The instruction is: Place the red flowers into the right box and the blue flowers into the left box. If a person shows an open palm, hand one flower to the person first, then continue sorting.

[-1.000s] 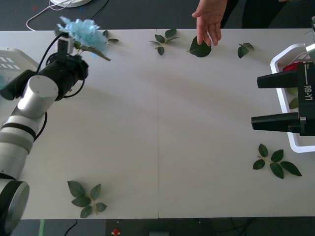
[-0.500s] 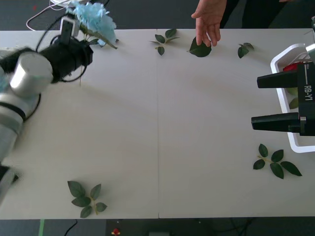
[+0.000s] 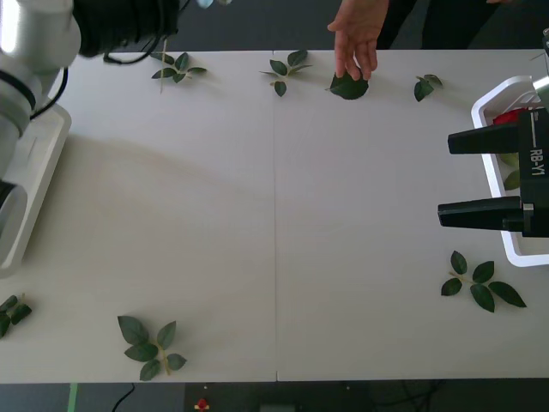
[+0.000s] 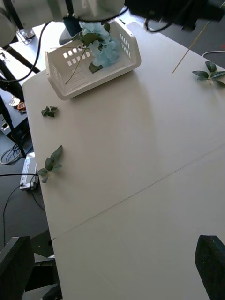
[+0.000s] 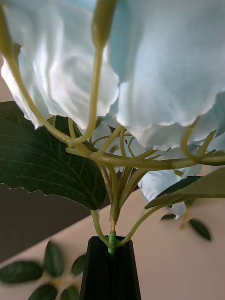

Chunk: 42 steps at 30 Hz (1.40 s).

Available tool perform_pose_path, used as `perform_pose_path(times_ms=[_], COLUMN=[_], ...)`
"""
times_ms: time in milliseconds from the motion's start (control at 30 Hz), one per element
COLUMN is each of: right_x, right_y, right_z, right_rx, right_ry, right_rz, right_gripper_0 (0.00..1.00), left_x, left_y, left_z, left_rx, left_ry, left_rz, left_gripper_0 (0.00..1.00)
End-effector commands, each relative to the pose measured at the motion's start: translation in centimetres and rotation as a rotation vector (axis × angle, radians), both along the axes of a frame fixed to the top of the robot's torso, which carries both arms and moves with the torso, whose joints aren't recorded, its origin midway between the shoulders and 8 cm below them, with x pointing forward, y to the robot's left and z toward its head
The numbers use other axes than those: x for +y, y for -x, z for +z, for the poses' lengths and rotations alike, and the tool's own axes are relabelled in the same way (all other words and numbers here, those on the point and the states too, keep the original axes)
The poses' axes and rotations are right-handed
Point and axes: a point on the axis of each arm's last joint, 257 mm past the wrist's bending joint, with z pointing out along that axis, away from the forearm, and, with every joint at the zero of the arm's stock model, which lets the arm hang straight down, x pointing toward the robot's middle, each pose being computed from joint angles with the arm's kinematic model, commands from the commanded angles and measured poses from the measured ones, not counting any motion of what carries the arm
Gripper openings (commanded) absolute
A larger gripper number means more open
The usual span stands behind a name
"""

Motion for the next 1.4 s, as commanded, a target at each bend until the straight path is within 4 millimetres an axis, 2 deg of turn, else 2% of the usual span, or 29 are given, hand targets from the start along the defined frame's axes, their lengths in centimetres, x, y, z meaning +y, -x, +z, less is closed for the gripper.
perform_pose_path(times_ms=[33,67,267,467,600,833,900,933,967,1400], right_x=[0.5,0.5,0.5,0.5,0.5,0.5,0.5,0.5,0.5,0.5], right_y=[0.4,0.4,0.4,0.4,0.4,0.4,0.4,0.4,0.4,0.4], right_z=[0.2,0.2,0.2,0.2,0.2,0.2,0.2,0.2,0.2,0.2], right_rx=[-0.009,-0.009,-0.009,-0.009,-0.009,-0.009,-0.009,-0.009,-0.009,-0.009], right_ry=[-0.017,-0.017,-0.017,-0.017,-0.017,-0.017,-0.017,-0.017,-0.017,-0.017], right_rz=[0.018,0.018,0.018,0.018,0.018,0.018,0.018,0.018,0.018,0.018], right_gripper_0=[1.0,1.0,1.0,1.0,1.0,1.0,1.0,1.0,1.0,1.0], left_x=[-1.8,-2.8,-6.4,-8.2,-8.8,-8.7,-8.7,-8.7,-8.7,-8.7], left_y=[0.5,0.8,1.8,2.5,2.7,2.7,2.7,2.7,2.7,2.7], left_z=[7.9,9.2,14.1,16.8,17.5,17.5,17.5,17.5,17.5,17.4], left_rx=[-0.114,-0.125,-0.169,-0.195,-0.202,-0.2,-0.2,-0.201,-0.2,-0.199], left_ry=[-0.053,-0.035,0.072,0.131,0.145,0.148,0.148,0.147,0.15,0.151], left_rz=[-0.074,-0.098,-0.163,-0.194,-0.203,-0.203,-0.203,-0.203,-0.204,-0.204], left_gripper_0=[0.0,0.0,0.0,0.0,0.0,0.0,0.02,0.09,0.1,0.11])
